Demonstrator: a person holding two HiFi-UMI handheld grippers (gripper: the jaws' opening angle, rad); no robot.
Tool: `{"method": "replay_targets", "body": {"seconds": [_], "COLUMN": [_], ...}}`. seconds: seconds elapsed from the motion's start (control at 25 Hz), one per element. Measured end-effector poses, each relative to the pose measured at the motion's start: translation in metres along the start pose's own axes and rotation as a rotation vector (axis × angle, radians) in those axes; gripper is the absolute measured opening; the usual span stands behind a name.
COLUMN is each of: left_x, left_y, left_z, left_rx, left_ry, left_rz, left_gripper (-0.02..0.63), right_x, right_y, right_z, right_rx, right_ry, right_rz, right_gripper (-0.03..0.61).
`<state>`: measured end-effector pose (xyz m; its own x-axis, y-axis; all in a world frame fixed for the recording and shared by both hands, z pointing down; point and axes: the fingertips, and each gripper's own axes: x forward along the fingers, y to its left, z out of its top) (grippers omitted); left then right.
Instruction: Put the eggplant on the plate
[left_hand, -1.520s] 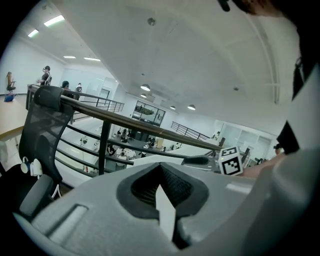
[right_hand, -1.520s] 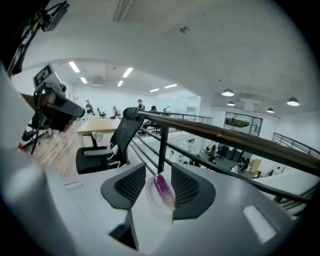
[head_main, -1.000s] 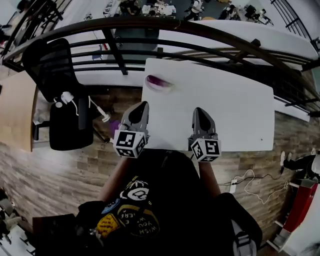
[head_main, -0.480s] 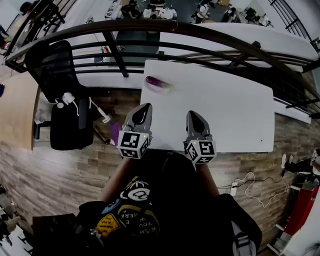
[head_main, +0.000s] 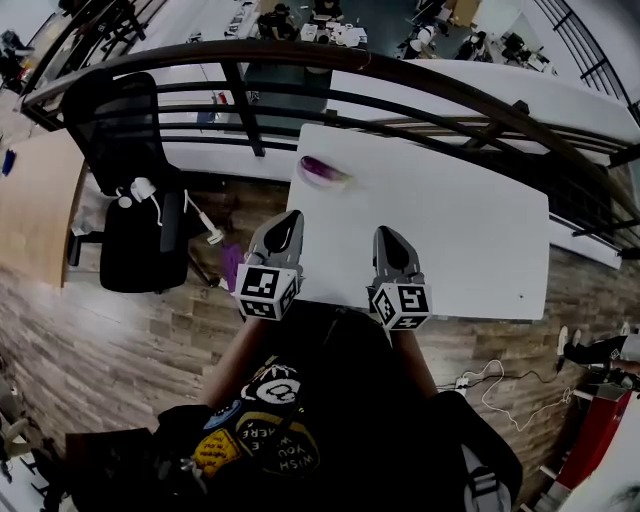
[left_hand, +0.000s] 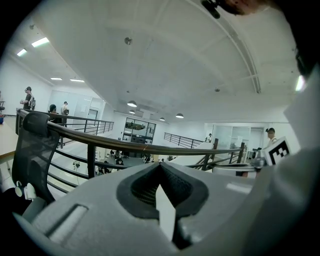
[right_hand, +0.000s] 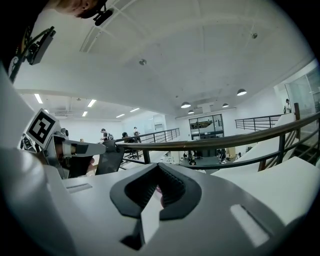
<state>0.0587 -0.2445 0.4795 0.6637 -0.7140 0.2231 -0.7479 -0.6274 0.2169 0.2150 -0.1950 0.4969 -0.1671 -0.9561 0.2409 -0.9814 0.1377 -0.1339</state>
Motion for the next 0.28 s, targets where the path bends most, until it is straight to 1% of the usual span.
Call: {"method": "replay_targets", "body": {"seconds": [0.28], "left_x": [-0.0046], "left_y": [-0.0011], "left_z": [-0.0043], "left_rx": [0.0], "left_ry": [0.009], "left_rz": [-0.01], "left_gripper": [0.005], "right_x": [-0.0026], "right_y": [0.0015], "right_z": [-0.0007], "right_rx": [0.004], "right_ry": [0.0], "right_rz": [-0.007], "right_gripper": [0.002]}}
